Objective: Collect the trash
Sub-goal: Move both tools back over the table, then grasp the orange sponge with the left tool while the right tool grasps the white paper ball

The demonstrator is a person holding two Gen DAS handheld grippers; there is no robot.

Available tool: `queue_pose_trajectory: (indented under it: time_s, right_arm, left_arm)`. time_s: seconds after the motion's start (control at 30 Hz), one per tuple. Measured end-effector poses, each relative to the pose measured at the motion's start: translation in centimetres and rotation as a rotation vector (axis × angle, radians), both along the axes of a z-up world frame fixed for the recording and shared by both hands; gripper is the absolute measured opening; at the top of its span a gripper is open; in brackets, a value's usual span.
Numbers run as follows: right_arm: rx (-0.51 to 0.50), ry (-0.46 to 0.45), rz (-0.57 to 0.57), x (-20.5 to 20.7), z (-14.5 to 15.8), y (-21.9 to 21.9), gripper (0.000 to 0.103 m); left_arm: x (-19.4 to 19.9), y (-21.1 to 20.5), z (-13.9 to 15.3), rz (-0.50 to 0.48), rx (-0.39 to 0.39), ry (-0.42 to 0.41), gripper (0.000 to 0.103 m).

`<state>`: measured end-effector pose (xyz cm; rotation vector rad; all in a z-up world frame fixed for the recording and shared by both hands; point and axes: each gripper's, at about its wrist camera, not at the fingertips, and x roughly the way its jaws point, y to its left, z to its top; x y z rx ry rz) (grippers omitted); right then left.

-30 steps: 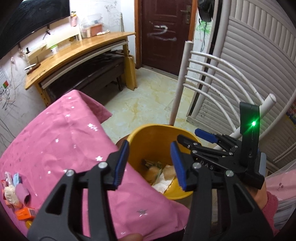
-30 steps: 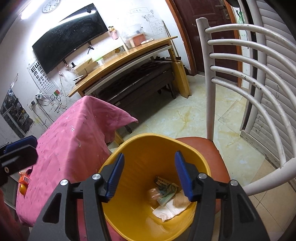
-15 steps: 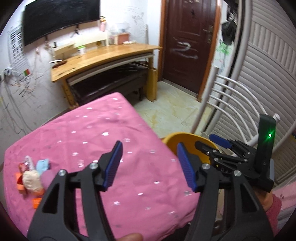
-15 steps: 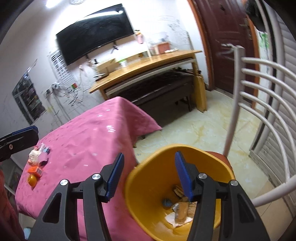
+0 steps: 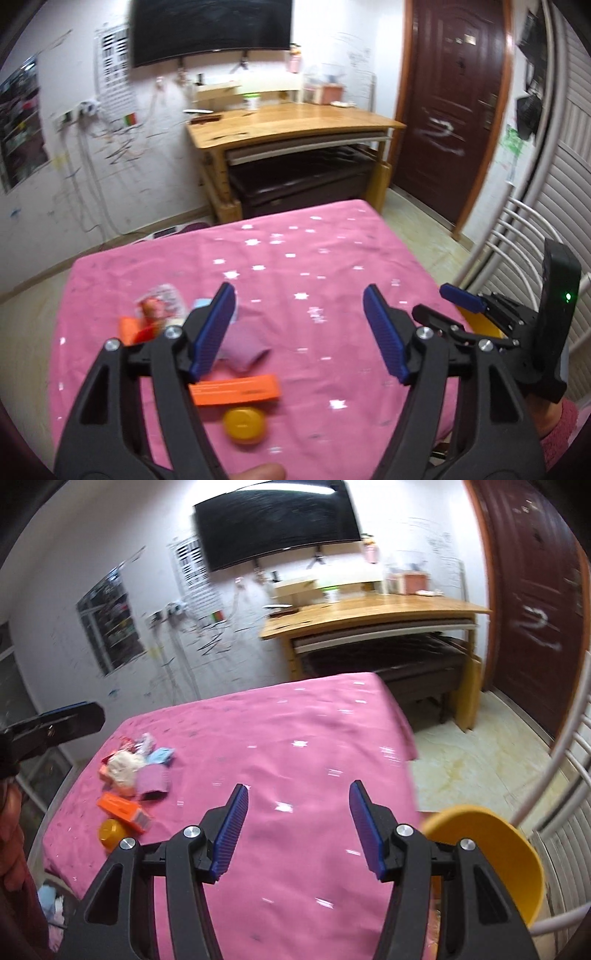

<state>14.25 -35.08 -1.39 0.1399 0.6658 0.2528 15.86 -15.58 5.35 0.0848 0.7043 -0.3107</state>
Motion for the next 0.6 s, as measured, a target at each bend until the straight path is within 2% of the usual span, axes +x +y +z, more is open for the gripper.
queue_pose_trajectory:
  time_s: [0.07, 0.33, 0.6]
  right_arm:
    - [-0.011, -0.001, 0.032, 0.5, 0.2, 1.8, 0.052]
    - [-0.055, 0.000, 0.145, 2.0, 0.8, 8.0, 0.052]
    - [-0.077, 0.014, 0.253, 3.8, 0.6, 13.9, 0.052]
  left_arm:
    - [0.3, 1.9, 0.1, 0.038, 0.001, -0.006, 0.073]
    - [1.2, 8.8, -0.3, 0.163, -0.004, -0.003, 0.074]
    - [2.3, 15.3, -2.7, 0.284, 0.011, 0.049, 0.074]
